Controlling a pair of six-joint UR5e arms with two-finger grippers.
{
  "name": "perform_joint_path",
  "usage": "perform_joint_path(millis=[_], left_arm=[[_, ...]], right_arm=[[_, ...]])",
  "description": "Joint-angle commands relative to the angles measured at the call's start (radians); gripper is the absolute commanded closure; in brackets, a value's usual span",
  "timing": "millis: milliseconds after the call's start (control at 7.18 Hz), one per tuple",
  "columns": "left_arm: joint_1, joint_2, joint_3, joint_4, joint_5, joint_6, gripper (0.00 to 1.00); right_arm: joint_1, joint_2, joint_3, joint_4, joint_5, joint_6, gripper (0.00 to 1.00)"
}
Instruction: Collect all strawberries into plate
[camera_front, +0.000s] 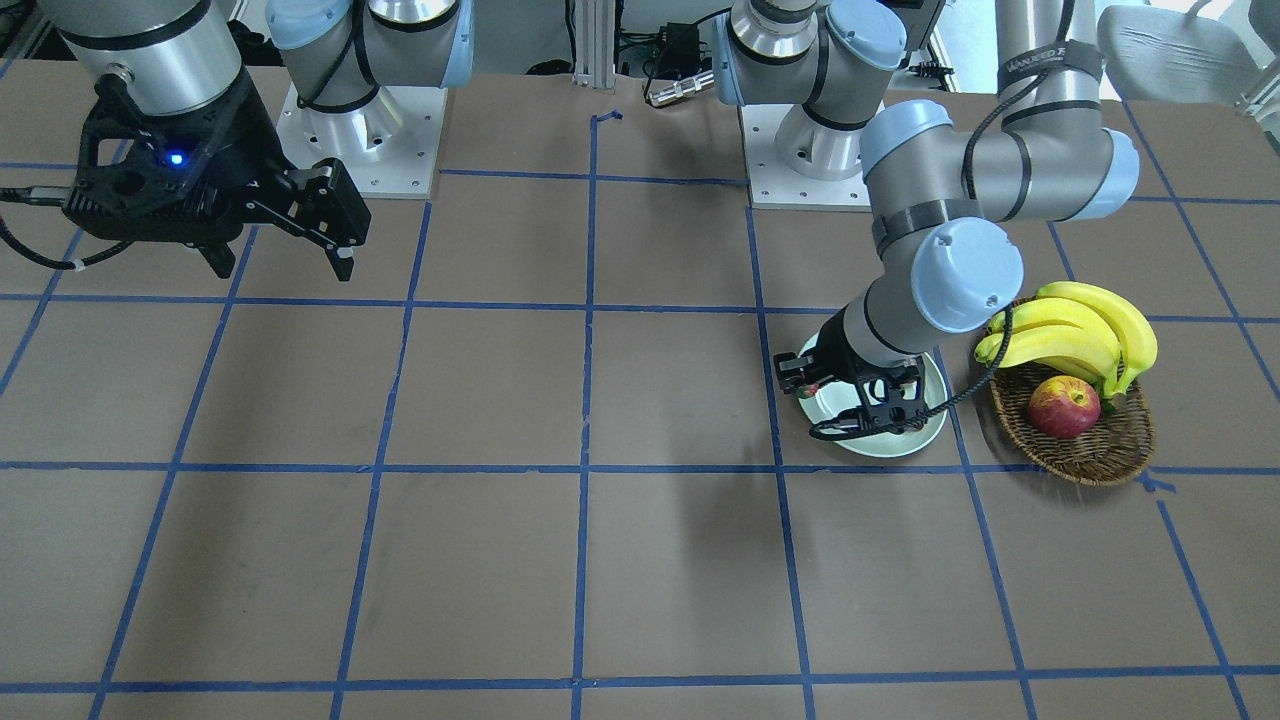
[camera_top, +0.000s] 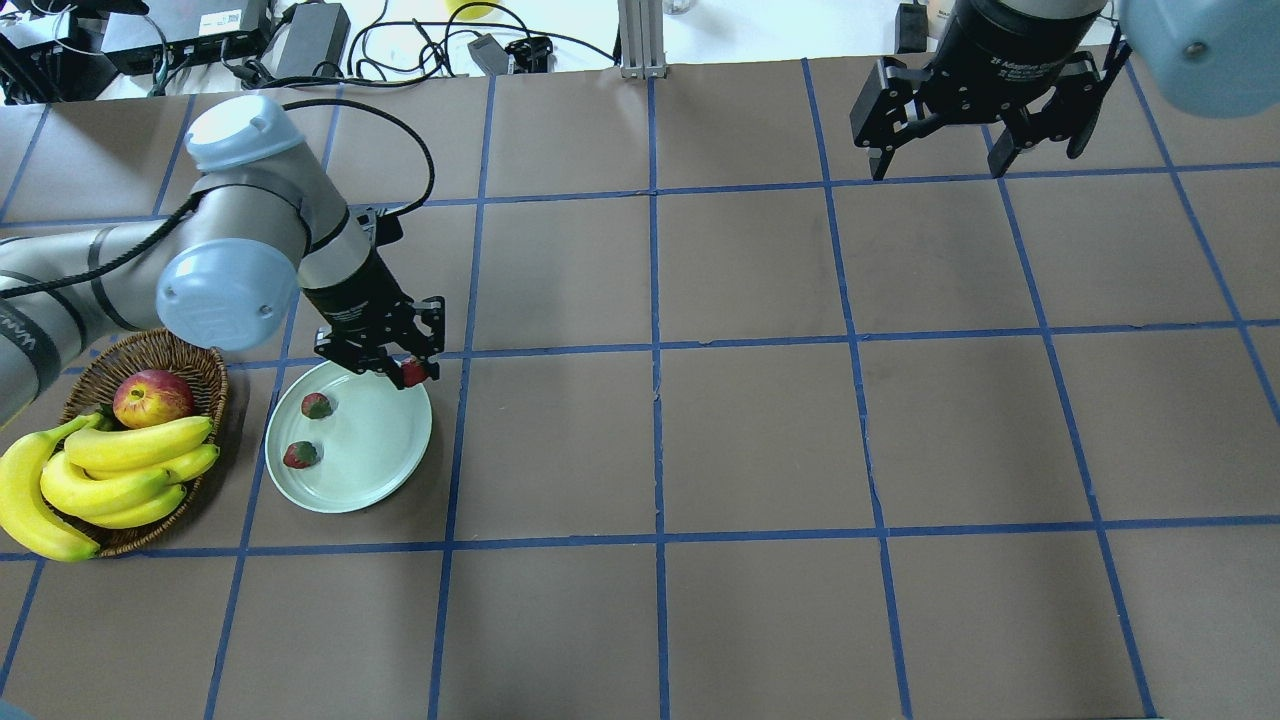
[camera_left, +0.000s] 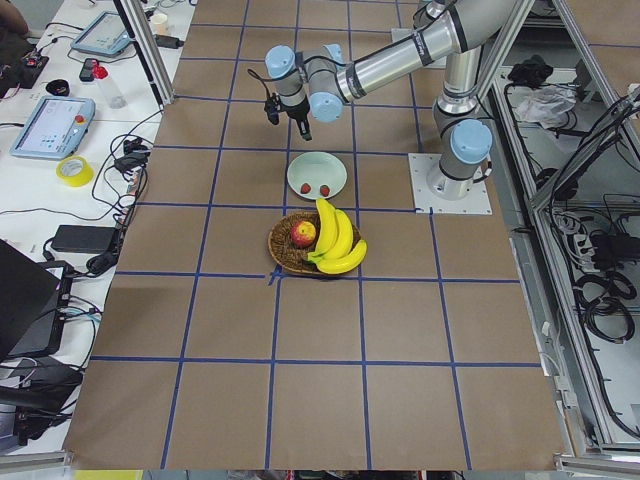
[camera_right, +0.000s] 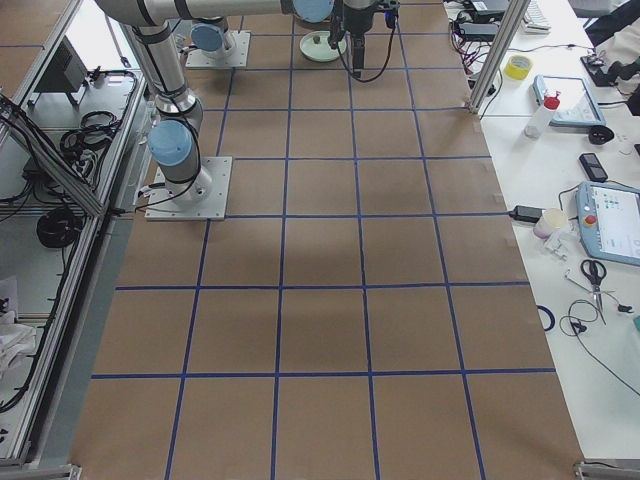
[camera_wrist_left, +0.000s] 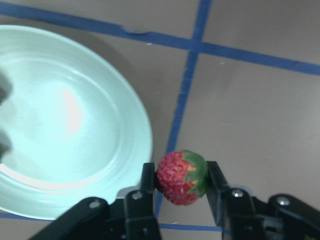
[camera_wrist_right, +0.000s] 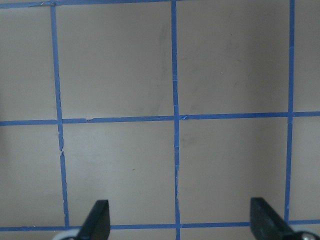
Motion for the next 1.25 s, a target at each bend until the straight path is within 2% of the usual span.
perform_joint_path(millis=[0,139,278,418,557,696,1114], left_arm=[[0.074,-0.014,-0.021,-0.026,0.004,0.098,1.00],[0.074,-0.028,-0.023,-0.019,0.002,0.097,1.00],[0.074,-0.031,-0.024,-0.019,0.005,0.098,0.84],[0.074,-0.032,-0.026,-0.022,0.005,0.098,0.01],[0.076,-0.030,-0.024,-0.025,0.008,0.098,0.00],[0.077,-0.021,-0.020,-0.026,0.055,0.098,0.00],[0.058,0.033,0.035,-0.037,0.076,0.098,0.00]], right_arm=[[0.000,-0.001,0.000,0.000,0.000,-0.001,0.00],[0.000,-0.001,0.000,0.000,0.000,-0.001,0.00],[0.000,-0.001,0.000,0.000,0.000,-0.001,0.00],[0.000,-0.001,0.000,0.000,0.000,-0.001,0.00],[0.000,-0.001,0.000,0.000,0.000,-0.001,0.00],[0.000,-0.001,0.000,0.000,0.001,-0.001,0.00],[0.000,-0.001,0.000,0.000,0.000,-0.001,0.00]])
